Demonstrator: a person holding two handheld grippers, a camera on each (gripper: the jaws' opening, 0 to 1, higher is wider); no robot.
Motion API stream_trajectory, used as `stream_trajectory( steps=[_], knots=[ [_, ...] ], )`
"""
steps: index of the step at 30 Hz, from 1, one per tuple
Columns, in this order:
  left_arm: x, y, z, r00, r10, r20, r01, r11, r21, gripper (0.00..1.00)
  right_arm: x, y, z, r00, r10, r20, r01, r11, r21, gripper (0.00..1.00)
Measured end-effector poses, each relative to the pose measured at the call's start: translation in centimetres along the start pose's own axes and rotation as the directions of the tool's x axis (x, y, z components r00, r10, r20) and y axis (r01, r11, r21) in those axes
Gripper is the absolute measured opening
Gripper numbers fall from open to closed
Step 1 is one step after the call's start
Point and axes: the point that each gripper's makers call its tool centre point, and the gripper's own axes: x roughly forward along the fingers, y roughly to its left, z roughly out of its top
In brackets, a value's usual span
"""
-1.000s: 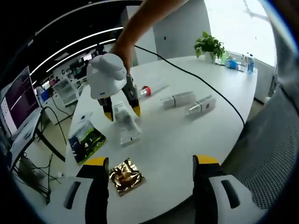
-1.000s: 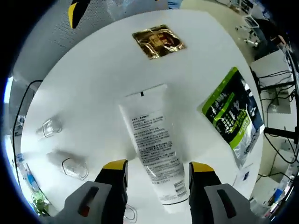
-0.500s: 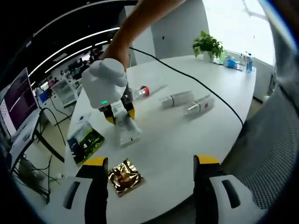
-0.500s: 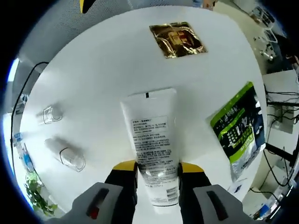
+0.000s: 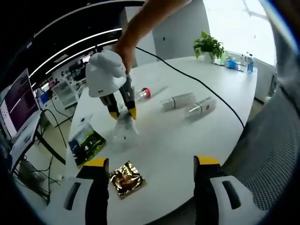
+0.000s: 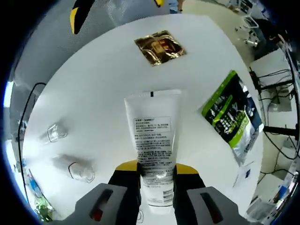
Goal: Arrange the skincare products in the storage area until every visible bottle or jar stands upright without overlapping.
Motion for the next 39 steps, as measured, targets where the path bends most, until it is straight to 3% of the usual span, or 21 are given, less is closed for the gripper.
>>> stream_trajectory(
  steps=[12,16,20,23,24,25,31,33,35,38,39],
  knots=[
    [0.1,-0.2,0.3,1.0,-0.008,0.006,0.008,1.0,0.007,0.7,-5.1,-0.2,-0.4,0.986,-0.137,0.096,0.123,0.982,0.143,0.16],
    [0.0,0.0,0.5,1.0,-0.001,0.017,0.001,1.0,0.003,0.71,-6.8,-0.1,0.1,0.968,-0.202,0.15,0.166,0.961,0.223,0.16],
    [-0.3,0.1,1.3,0.998,0.002,0.056,-0.002,1.0,-0.007,0.72,-8.9,0.2,0.7,0.931,-0.294,0.215,0.206,0.912,0.354,0.16],
    [-0.5,-0.3,2.1,0.995,-0.015,0.097,0.015,1.0,-0.001,0.75,-10.5,0.8,1.5,0.879,-0.386,0.278,0.208,0.838,0.504,0.16],
    [-0.6,-0.4,2.3,0.994,-0.016,0.105,0.015,1.0,0.008,0.75,-11.1,1.2,1.9,0.855,-0.42,0.306,0.211,0.819,0.534,0.16],
    [-0.6,-0.4,2.3,0.994,-0.016,0.105,0.015,1.0,0.01,0.75,-11.5,1.7,2.0,0.834,-0.455,0.312,0.204,0.779,0.593,0.16],
    [-0.8,0.0,2.8,0.992,0.001,0.125,-0.002,1.0,0.011,0.77,-12.6,5.0,3.6,0.743,-0.564,0.36,0.148,0.663,0.734,0.17],
    [-0.8,0.0,3.0,0.991,0.004,0.131,-0.006,1.0,0.013,0.77,-12.8,6.1,4.1,0.722,-0.588,0.365,0.112,0.62,0.777,0.17],
    [-0.8,0.0,3.0,0.991,0.004,0.131,-0.007,1.0,0.016,0.77,-13.2,7.0,4.8,0.678,-0.632,0.376,0.074,0.568,0.82,0.17],
    [-1.0,0.2,3.2,0.99,0.012,0.14,-0.015,1.0,0.021,0.77,-14.3,8.2,6.1,0.598,-0.7,0.389,-0.017,0.474,0.88,0.17],
    [-1.0,0.3,3.3,0.989,0.018,0.145,-0.021,1.0,0.019,0.77,-14.6,8.5,6.3,0.58,-0.718,0.384,-0.035,0.449,0.893,0.17]
  ],
)
